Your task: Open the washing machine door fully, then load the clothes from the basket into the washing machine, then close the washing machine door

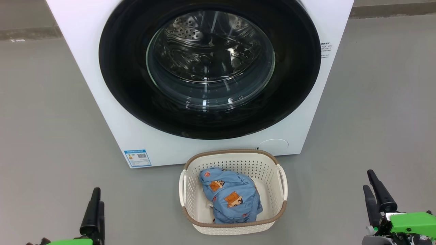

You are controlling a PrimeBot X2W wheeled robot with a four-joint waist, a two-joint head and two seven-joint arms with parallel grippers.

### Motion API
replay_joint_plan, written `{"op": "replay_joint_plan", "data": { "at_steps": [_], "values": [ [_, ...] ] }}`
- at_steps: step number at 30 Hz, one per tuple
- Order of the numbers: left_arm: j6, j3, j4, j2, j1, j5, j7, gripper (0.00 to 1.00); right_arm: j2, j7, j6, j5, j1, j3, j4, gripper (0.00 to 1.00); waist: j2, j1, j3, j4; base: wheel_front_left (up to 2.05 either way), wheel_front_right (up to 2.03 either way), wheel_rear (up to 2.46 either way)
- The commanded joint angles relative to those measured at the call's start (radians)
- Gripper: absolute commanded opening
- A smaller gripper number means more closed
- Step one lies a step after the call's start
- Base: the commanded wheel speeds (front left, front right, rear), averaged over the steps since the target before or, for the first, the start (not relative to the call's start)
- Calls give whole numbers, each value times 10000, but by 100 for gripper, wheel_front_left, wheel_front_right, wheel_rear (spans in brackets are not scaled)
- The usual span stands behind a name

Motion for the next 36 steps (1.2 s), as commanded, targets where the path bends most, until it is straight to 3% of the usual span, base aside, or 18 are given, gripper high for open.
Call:
{"op": "replay_joint_plan", "data": {
  "at_steps": [1,11,12,13,21,36],
  "values": [
    [-20,21,-312,213,-390,224,-105,100,-226,-94,24,-191,-361,-4,-324,100,0,0,-9,5,0,0,0],
    [162,-158,-236,503,-536,2134,-508,100,-691,-504,27,-2069,-338,204,-410,100,0,0,-80,48,0,0,0],
    [299,-446,-396,622,-530,4123,-774,100,-854,-644,29,-4524,-361,298,-474,100,0,0,-128,71,0,0,0],
    [310,-465,-405,625,-531,4291,-802,100,-861,-650,30,-4752,-359,309,-493,100,0,0,-132,71,0,0,0],
    [393,-658,-445,719,-541,5657,-1039,100,-890,-714,32,-6296,-315,376,-676,100,0,0,-155,86,0,0,0],
    [371,-780,-381,753,-526,7442,-1450,100,-876,-849,35,-8084,-184,294,-901,100,0,-1,-184,148,0,0,0]
  ]
}}
